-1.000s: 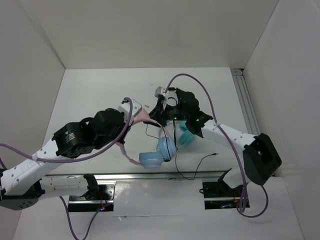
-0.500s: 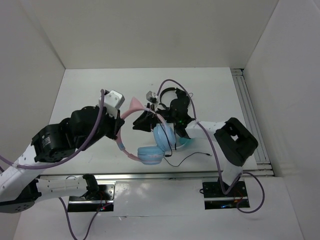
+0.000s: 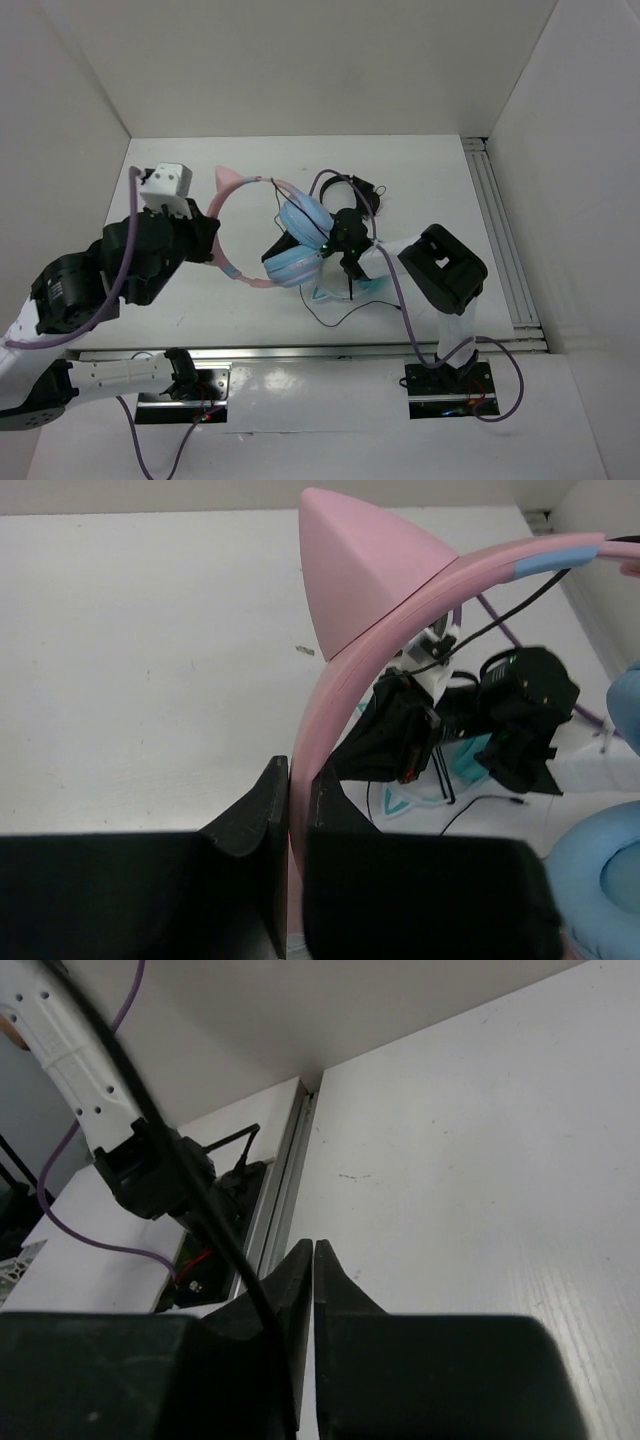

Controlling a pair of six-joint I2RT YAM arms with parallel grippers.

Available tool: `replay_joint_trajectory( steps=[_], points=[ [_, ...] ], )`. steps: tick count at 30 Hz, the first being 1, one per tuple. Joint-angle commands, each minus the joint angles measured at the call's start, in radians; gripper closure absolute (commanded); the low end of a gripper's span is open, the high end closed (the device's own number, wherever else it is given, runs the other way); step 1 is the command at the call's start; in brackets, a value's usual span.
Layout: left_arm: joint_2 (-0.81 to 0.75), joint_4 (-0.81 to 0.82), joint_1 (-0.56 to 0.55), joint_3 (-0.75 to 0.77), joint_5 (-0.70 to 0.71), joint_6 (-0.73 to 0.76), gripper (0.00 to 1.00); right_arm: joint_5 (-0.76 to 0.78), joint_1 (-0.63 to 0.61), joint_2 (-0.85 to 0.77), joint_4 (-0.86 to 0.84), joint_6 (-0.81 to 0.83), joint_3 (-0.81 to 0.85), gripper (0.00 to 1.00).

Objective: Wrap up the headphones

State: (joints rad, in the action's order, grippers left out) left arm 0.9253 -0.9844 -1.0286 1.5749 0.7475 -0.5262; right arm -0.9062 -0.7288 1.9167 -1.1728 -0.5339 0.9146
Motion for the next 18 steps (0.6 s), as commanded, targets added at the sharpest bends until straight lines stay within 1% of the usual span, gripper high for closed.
replay_joint_trajectory(
  steps=[1,3,4,6,10,11,12,13,14,15,16,18],
  points=[
    [-0.054,0.078,-0.004,0.077,0.151,-0.149,1.00,-0.005,-0.006,0.050,-0.102,-0.012,-0.016,0.95],
    [-0.054,0.067,-0.004,0.077,0.185,-0.184,1.00,0.009,-0.006,0.064,-0.131,-0.040,-0.025,0.99],
    [-0.054,0.067,-0.004,0.077,0.205,-0.193,1.00,0.033,-0.006,0.064,-0.131,-0.040,-0.025,1.00],
    [-0.039,0.067,-0.004,0.065,0.291,-0.222,1.00,0.062,-0.036,0.051,-0.142,-0.040,-0.060,1.00],
    [0.039,0.078,0.018,0.065,0.378,-0.236,1.00,0.186,-0.082,-0.040,-0.055,0.029,-0.124,1.00],
    [0.094,0.078,0.033,0.100,0.404,-0.226,1.00,0.197,-0.083,-0.079,-0.024,0.041,-0.149,1.00],
    [0.128,0.067,0.054,0.124,0.405,-0.216,1.00,0.207,-0.098,-0.099,0.004,0.069,-0.149,1.00],
    [0.160,0.067,0.124,0.148,0.386,-0.199,1.00,0.216,-0.115,-0.119,0.027,0.084,-0.164,1.00],
    [0.194,0.067,0.162,0.187,0.348,-0.186,1.00,0.225,-0.124,-0.158,0.057,0.101,-0.164,1.00],
    [0.225,0.081,0.197,0.200,0.323,-0.169,1.00,0.246,-0.135,-0.180,0.126,0.136,-0.175,1.00],
    [0.281,0.093,0.266,0.220,0.297,-0.135,1.00,0.282,-0.161,-0.202,0.160,0.156,-0.175,1.00],
    [0.328,0.124,0.324,0.220,0.234,-0.115,1.00,0.312,-0.185,-0.263,0.235,0.189,-0.186,1.00]
  ],
)
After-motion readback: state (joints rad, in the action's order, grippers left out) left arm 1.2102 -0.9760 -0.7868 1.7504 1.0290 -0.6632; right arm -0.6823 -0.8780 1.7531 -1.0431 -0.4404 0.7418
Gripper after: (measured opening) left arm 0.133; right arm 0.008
